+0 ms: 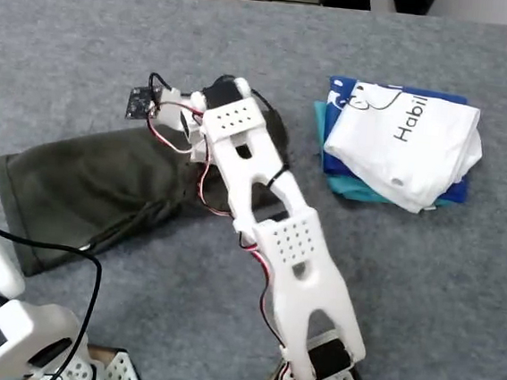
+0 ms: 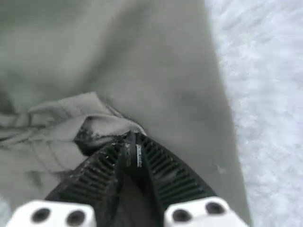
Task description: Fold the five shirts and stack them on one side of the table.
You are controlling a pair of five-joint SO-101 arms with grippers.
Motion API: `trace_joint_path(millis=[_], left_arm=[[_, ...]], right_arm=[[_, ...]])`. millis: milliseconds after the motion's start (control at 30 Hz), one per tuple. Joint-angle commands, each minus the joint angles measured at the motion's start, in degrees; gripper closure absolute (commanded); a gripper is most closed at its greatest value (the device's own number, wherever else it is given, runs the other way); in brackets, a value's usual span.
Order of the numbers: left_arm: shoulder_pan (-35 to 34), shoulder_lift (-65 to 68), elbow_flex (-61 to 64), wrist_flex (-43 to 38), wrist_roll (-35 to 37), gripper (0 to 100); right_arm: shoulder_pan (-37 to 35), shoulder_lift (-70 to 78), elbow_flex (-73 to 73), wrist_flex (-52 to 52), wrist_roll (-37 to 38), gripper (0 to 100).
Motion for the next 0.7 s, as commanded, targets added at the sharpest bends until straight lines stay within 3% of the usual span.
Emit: trace_joint_path(millis=[0, 200, 467, 667], left_arm=[[-0.2, -1.7, -1.8, -0.2, -0.3, 98], [0.0, -2.2, 0.3, -0.2, -0.3, 98], [-0.5, -2.3, -0.1, -0.1, -0.5, 98], [-1.8, -2.4, -2.8, 4.0, -0.4, 98]], right_arm=[[0.7, 4.4, -11.6, 1.5, -1.2, 99.6], [-0.3, 4.7, -36.5, 14.2, -6.8, 99.6], [4.2, -11.3, -31.2, 18.5, -11.6, 99.6], [11.7, -23.1, -11.9, 18.5, -12.0, 99.6]])
